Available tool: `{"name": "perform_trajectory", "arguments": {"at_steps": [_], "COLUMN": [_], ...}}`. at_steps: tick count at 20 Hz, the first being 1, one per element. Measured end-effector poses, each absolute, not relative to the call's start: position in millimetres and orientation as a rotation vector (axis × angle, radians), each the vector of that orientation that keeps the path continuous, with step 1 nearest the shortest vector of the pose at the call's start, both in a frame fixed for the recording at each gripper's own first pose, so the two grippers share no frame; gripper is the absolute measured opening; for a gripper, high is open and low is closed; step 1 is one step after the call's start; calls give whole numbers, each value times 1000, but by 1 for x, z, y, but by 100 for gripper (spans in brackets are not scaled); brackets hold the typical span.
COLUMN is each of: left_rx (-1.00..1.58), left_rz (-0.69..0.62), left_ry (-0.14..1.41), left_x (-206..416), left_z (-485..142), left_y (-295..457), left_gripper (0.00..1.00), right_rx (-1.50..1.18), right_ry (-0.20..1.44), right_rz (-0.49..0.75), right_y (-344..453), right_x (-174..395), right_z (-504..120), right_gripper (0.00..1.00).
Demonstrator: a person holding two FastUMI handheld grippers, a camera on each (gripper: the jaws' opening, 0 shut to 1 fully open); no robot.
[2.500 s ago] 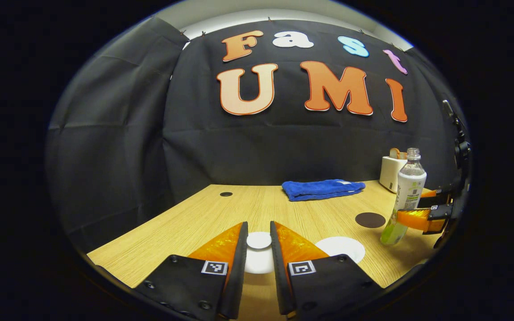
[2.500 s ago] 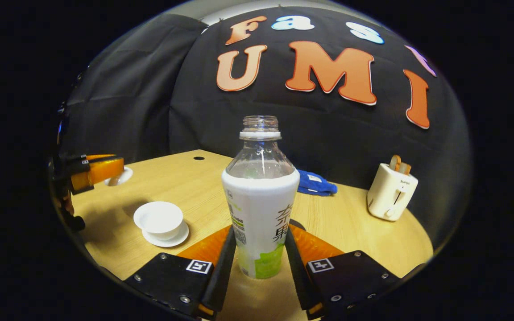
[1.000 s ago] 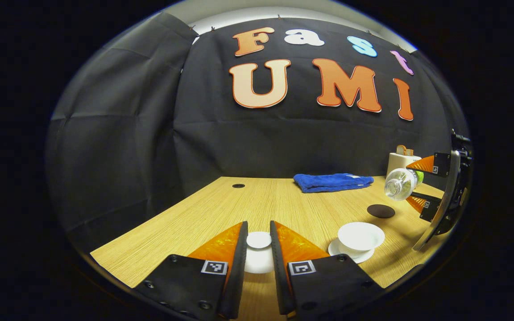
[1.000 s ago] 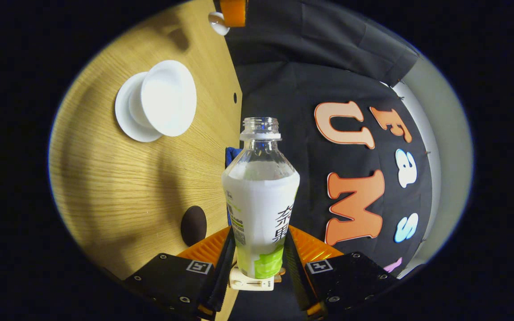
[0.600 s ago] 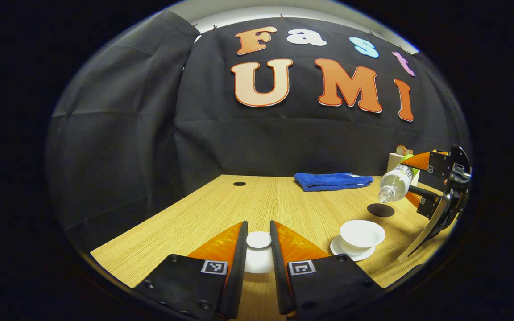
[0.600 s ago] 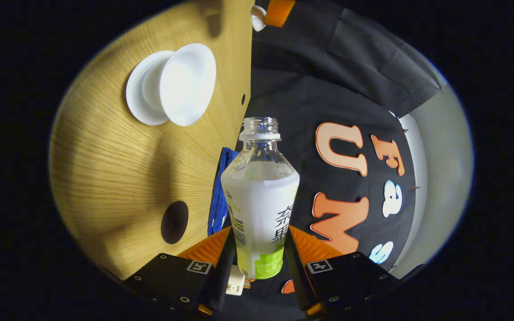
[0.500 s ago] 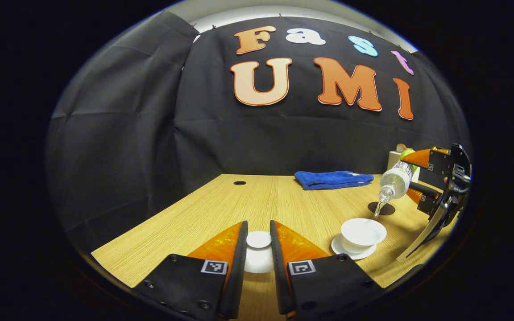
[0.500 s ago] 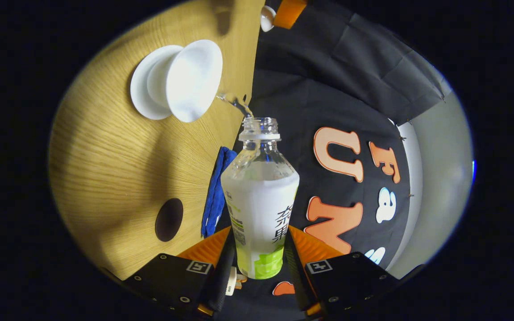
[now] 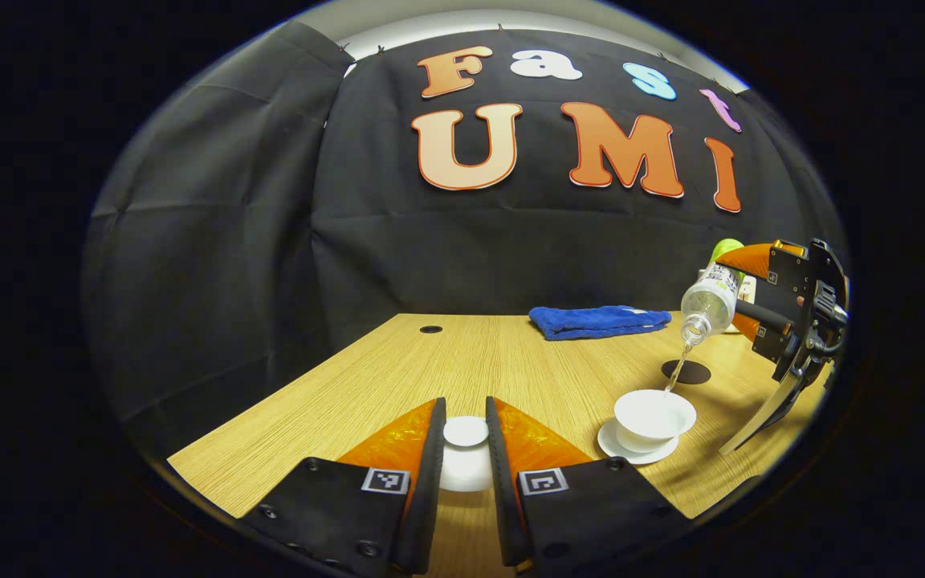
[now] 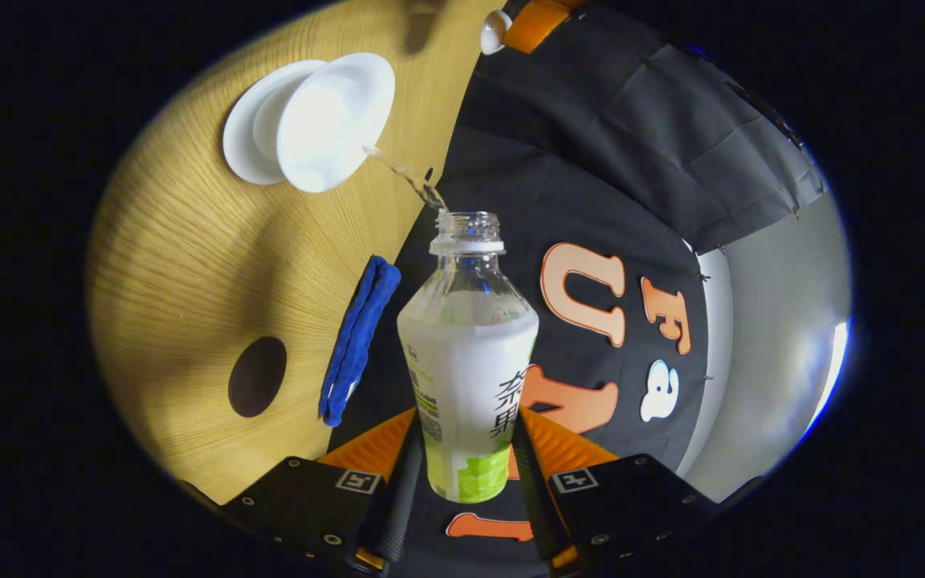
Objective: Open the teacup lid with one hand, grasp the water bottle and pour water into the teacup with the other hand; after pouring, place the water bottle on the coaster and then close the teacup lid.
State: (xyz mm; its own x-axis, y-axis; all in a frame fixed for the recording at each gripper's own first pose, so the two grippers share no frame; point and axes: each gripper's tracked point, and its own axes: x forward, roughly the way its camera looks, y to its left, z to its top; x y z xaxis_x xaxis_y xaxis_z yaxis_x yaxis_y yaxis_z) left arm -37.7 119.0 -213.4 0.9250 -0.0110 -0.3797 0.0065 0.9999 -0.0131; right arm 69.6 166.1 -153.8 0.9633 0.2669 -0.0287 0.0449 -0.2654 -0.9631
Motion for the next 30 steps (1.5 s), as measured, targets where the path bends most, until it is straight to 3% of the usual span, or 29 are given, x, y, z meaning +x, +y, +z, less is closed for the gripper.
{"name": "perform_trajectory", "arguments": {"at_steps": [1,17,26,30], "left_rx": [-12,-4,-5,0], "left_rz": [-10,-32,-37,-36], "left_ry": [390,372,375,377], "left_x": [-38,-41,-42,-45], "left_z": [-213,-203,-204,-205], "left_y": [119,118,116,116], "left_gripper": [36,36,35,35], "right_rx": [-1840,-1997,-2026,-2018], "right_ry": [-237,-450,-489,-478], "right_rz": [212,156,196,220], "right_y": [166,180,186,189], "right_x": [69,48,44,42], "right_z": [-154,-138,-141,-152], "right_gripper": [65,62,65,62]}}
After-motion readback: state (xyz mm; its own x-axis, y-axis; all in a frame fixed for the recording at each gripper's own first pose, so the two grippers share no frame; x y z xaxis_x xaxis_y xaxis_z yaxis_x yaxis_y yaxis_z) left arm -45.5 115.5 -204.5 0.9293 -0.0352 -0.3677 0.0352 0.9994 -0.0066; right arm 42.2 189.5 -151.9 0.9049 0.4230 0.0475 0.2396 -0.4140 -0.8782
